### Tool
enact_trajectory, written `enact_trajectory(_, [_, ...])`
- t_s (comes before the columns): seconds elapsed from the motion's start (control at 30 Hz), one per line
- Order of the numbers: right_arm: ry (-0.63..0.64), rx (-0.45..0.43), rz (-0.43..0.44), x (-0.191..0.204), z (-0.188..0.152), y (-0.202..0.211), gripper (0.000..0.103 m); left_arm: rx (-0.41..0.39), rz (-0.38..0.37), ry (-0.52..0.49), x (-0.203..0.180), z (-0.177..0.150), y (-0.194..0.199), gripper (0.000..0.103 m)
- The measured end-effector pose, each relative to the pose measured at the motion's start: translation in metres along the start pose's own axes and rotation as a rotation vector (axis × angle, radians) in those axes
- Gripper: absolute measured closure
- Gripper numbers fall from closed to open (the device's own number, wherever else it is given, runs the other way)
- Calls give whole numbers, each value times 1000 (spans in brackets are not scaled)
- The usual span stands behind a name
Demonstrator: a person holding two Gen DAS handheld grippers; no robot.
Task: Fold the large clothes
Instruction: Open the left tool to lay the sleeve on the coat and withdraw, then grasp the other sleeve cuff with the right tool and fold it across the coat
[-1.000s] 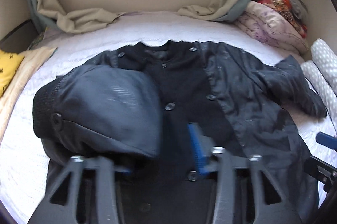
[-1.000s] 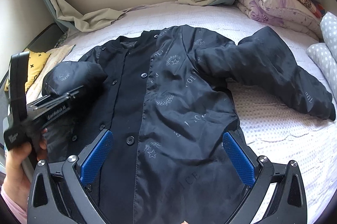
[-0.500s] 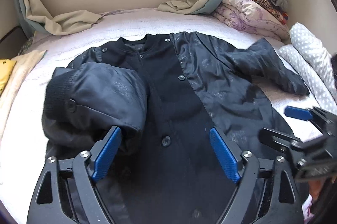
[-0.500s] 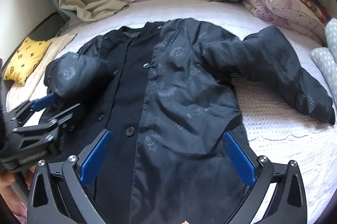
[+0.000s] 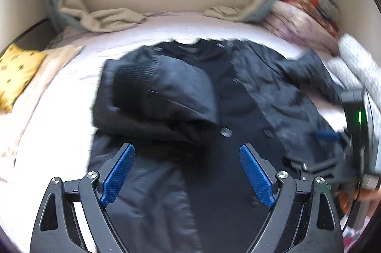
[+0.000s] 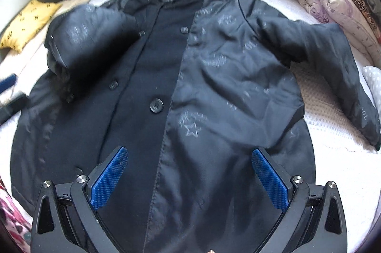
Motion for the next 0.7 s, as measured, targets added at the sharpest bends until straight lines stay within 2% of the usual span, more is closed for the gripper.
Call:
enact_trajectory(0.17, [8, 23, -34, 1, -5, -10, 0, -76, 121, 74, 39, 17, 14, 11])
enact_trajectory(0.27, [20, 37, -54, 2, -8, -16, 0, -106, 141, 107, 53, 24, 22, 11])
enact_trajectory(0.4, [-14, 76, -37, -1, -13, -25, 0, -129, 171, 132, 66, 29, 29, 11])
enact_trajectory(0.57, [-73, 114, -17, -7, -14, -33, 0, -146, 163, 184, 84, 34, 36, 11])
enact_trajectory(0.7, [-23, 128, -49, 0, -4, -29, 0, -154, 185, 220, 98, 36, 41, 11])
Point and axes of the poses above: each gripper's, at about its wrist camera, not at the fingertips, and y roughly against the way its jaws point, x to its left, z to its top, the point moved 1 cm from there along -y, roughly the way its jaws point, and after that the axes turned 1 degree about x, right-handed, at the moved point
